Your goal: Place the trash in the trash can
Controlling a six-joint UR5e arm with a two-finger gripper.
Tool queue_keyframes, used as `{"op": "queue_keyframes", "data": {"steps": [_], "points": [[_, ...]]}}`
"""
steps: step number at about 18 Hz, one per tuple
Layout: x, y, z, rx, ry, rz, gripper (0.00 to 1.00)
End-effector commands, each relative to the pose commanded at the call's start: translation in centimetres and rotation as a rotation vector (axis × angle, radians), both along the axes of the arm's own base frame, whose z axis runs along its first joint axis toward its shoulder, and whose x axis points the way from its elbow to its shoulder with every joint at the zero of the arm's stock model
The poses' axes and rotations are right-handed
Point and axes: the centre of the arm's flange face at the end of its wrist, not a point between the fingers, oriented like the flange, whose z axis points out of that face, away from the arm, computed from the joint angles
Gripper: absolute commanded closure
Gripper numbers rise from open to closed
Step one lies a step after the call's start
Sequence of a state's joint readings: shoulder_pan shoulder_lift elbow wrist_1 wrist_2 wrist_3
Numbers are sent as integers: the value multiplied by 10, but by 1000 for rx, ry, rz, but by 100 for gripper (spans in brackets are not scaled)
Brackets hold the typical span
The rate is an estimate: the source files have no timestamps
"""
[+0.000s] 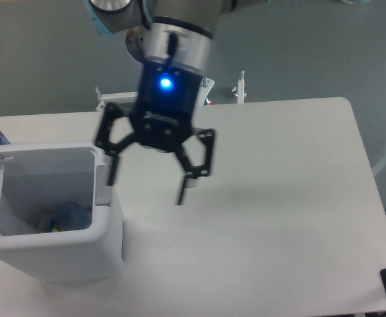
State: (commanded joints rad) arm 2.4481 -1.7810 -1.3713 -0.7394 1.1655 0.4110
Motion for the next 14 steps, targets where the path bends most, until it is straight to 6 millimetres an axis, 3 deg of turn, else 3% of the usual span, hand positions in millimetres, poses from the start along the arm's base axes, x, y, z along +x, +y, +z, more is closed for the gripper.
{"op": "queue_keyframes", "data": {"steps": [4,8,11,14], "points": [[-10,-13,-5,-99,59,61,0],[-20,-26,-15,-332,203,12,0],[-17,-40,-18,-475,245,-41,0],[-19,-45,-20,-507,246,-52,0]]}}
